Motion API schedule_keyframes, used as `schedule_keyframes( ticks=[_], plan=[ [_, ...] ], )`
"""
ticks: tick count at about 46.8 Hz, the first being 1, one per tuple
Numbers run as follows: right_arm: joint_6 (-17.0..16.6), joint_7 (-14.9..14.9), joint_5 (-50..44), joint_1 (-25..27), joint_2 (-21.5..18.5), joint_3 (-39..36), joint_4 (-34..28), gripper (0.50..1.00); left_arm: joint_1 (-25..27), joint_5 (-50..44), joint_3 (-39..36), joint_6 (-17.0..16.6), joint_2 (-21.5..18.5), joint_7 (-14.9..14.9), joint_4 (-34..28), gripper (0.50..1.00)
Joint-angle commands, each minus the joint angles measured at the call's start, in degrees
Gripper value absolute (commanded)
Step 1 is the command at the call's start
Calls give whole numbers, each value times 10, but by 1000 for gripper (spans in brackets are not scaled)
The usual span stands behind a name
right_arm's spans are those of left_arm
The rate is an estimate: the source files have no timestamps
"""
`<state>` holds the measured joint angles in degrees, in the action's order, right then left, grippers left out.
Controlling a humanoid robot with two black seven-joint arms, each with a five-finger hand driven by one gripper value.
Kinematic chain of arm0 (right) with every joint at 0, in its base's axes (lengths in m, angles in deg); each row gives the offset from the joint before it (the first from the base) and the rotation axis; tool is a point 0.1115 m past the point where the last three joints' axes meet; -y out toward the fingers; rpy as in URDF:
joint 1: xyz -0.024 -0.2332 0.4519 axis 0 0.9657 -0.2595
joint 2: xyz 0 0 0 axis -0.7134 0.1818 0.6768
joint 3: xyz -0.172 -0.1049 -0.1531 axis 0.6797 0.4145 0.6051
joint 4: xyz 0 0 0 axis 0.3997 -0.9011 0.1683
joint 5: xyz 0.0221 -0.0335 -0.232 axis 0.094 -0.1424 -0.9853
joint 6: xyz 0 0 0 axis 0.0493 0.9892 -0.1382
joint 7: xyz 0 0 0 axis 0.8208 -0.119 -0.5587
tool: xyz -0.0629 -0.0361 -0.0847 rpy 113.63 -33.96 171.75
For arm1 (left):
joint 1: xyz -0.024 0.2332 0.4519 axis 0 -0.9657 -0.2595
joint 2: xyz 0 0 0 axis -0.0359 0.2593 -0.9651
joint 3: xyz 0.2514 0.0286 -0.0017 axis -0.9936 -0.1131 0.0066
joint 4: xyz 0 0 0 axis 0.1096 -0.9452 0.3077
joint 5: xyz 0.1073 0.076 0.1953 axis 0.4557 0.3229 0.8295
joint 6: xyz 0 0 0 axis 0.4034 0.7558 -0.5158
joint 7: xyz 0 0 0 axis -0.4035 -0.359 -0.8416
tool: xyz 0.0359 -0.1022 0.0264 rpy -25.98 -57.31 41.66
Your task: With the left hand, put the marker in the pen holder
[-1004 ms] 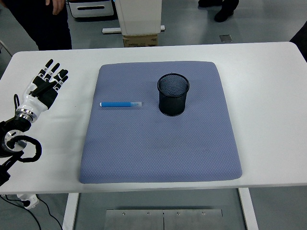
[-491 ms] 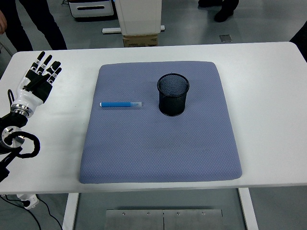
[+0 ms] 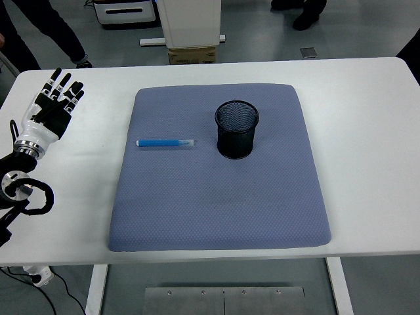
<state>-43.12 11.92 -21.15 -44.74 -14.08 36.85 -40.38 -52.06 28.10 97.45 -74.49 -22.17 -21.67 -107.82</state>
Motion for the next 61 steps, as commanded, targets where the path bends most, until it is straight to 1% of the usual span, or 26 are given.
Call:
schedule_keyframes(
  ticks=[1,6,12,18,19,28,31,32,36,41,45,49,57,61],
  plan=[
    [0,0,0,0,0,0,0,1000,1,2,-8,-4,-15,0,0,1000],
    [0,0,0,0,0,0,0,1000,21,9,-48,-5,-35,0,-1,1000],
    [0,0,0,0,0,0,0,1000,59,41,-116,-11,-43,0,-3,1000],
    [0,0,0,0,0,0,0,1000,83,57,-156,-21,-51,0,-5,1000],
    [0,0,0,0,0,0,0,1000,101,72,-184,-21,-51,0,-5,1000],
    [0,0,0,0,0,0,0,1000,154,164,-279,-19,-51,2,-7,1000],
    [0,0,0,0,0,0,0,1000,164,190,-290,-18,-51,5,-7,1000],
    [0,0,0,0,0,0,0,1000,180,240,-302,-16,-51,6,-7,1000],
    [0,0,0,0,0,0,0,1000,197,297,-309,-14,-52,7,-16,1000],
    [0,0,0,0,0,0,0,1000,219,354,-325,-12,-65,7,-18,1000],
    [0,0,0,0,0,0,0,1000,248,386,-358,-9,-65,7,-22,1000],
    [0,0,0,0,0,0,0,1000,278,407,-399,1,-66,7,-24,1000],
    [0,0,0,0,0,0,-1,1000,330,419,-476,1,-65,7,-24,1000],
    [0,0,0,0,0,0,0,1000,347,429,-513,0,-60,7,-23,1000]
  ],
)
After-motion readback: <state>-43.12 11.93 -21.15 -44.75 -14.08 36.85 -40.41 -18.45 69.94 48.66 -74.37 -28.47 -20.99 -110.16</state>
